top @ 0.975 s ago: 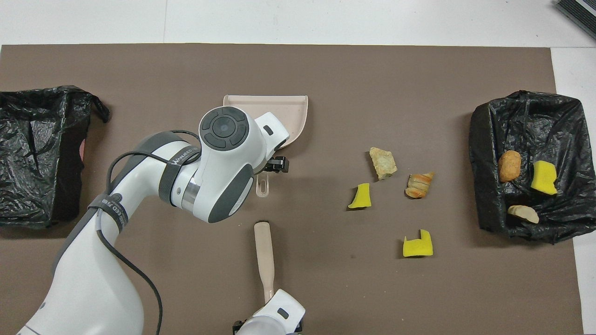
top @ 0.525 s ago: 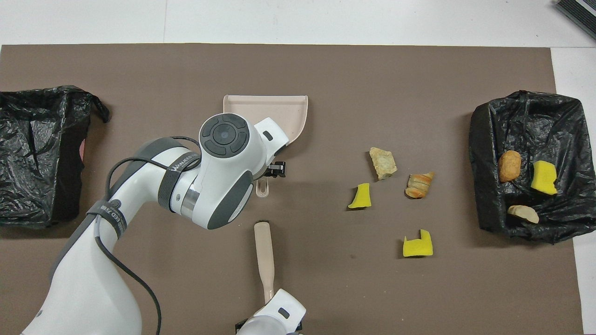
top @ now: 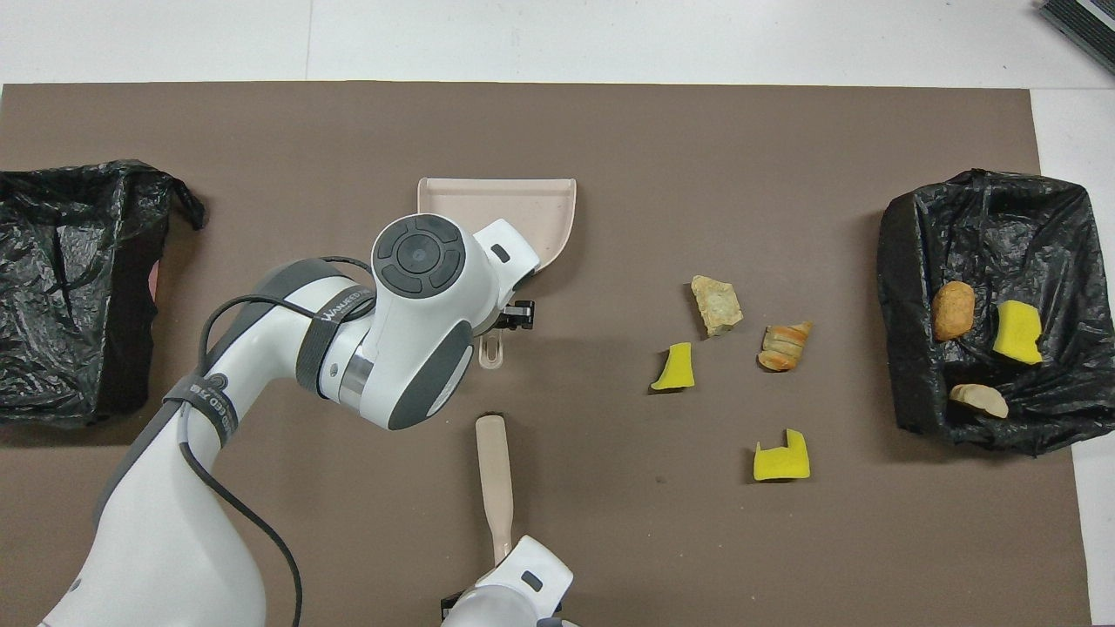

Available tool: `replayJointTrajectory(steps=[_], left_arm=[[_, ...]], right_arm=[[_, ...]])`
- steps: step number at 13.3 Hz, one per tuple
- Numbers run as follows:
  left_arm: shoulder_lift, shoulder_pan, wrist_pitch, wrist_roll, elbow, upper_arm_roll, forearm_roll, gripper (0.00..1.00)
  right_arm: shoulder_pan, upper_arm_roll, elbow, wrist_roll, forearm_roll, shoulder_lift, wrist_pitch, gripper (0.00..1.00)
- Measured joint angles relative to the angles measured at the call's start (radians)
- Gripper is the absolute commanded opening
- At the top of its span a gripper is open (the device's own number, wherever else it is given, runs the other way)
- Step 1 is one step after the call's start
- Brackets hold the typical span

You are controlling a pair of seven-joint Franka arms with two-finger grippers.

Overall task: Sweep and dump trash in bin
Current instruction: 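Grasp the wooden brush handle with the right gripper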

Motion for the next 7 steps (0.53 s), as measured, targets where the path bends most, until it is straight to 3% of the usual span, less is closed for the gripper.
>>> replayJointTrajectory(steps=[1,2,3,7], left_arm=[[0.0,-0.001,-0.001,-0.001,0.0,0.0,0.0,0.52],[0.0,-0.002,-0.003,-0.002,0.0,0.0,0.0,0.21],[0.0,-0.003,-0.005,-0.002,0.0,0.001,0.0,0.0],[-0.001,-0.004,-0.02,0.003,0.0,0.003,0.0,0.0]], right_arm=[[0.0,0.0,0.0,0.019,0.0,0.0,0.0,0.0],[0.0,0.0,0.001,0.03,0.0,-0.002,0.0,0.0],[0.0,0.0,0.002,0.038,0.0,-0.005,0.0,0.0],[-0.036,-0.005,0.003,0.063,0.0,-0.059,-0.069,0.0]])
